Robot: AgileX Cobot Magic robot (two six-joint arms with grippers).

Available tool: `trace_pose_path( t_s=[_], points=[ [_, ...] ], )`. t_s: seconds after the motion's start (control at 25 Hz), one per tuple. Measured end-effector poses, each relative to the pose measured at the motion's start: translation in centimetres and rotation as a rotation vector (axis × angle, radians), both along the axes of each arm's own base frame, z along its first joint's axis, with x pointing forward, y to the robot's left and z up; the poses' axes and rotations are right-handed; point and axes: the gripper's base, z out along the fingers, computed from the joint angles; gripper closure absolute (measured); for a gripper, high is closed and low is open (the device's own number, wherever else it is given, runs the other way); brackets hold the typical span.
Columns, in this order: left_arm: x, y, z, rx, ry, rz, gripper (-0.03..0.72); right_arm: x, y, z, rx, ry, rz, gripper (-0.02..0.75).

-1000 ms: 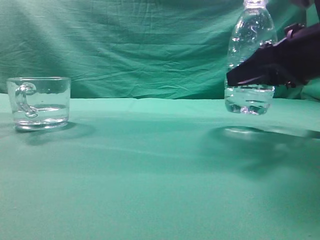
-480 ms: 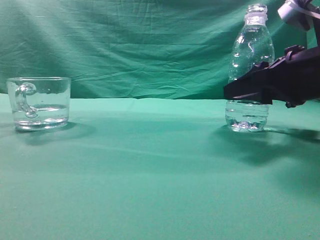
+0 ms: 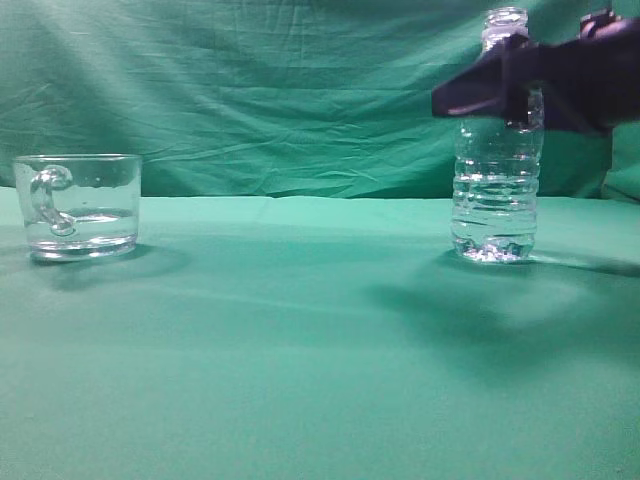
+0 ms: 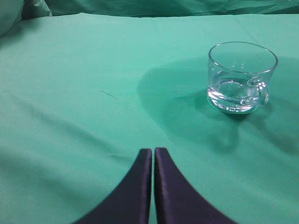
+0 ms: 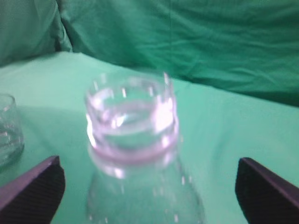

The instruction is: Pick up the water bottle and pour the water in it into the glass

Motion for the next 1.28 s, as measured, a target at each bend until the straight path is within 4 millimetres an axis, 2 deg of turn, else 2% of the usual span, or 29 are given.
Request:
trace_pose_path(
  t_s=[0.12, 0.28, 0.52, 0.68, 0.8, 1.08, 1.28],
  points=[
    [0.0, 0.0, 0.0, 0.000, 0.000, 0.000, 0.688, -0.5, -0.1, 3.4, 0.019, -0.077, -0.009, 0.068],
    [0.0, 0.0, 0.0, 0.000, 0.000, 0.000, 0.688, -1.9, -0.6, 7.6, 0.023, -0.094, -0.049, 0.068],
    [0.0, 0.0, 0.0, 0.000, 0.000, 0.000, 0.688, -5.7, -1.0, 13.5, 0.066, -0.100, -0.055, 0.317],
    [0.0, 0.0, 0.0, 0.000, 0.000, 0.000, 0.688, -9.2, -1.2, 16.8, 0.076, -0.119, -0.036, 0.608],
    [0.0, 0.0, 0.0, 0.000, 0.000, 0.000, 0.688, -11.5, -1.6, 18.6, 0.096, -0.129, -0.055, 0.738],
    [0.0, 0.0, 0.0, 0.000, 0.000, 0.000, 0.688, -16.4, -1.8, 21.6, 0.083, -0.280, -0.012, 0.738],
    [0.0, 0.0, 0.0, 0.000, 0.000, 0.000, 0.688, -18.2, -1.7, 22.0, -0.008, -0.360, 0.031, 0.738]
  ],
)
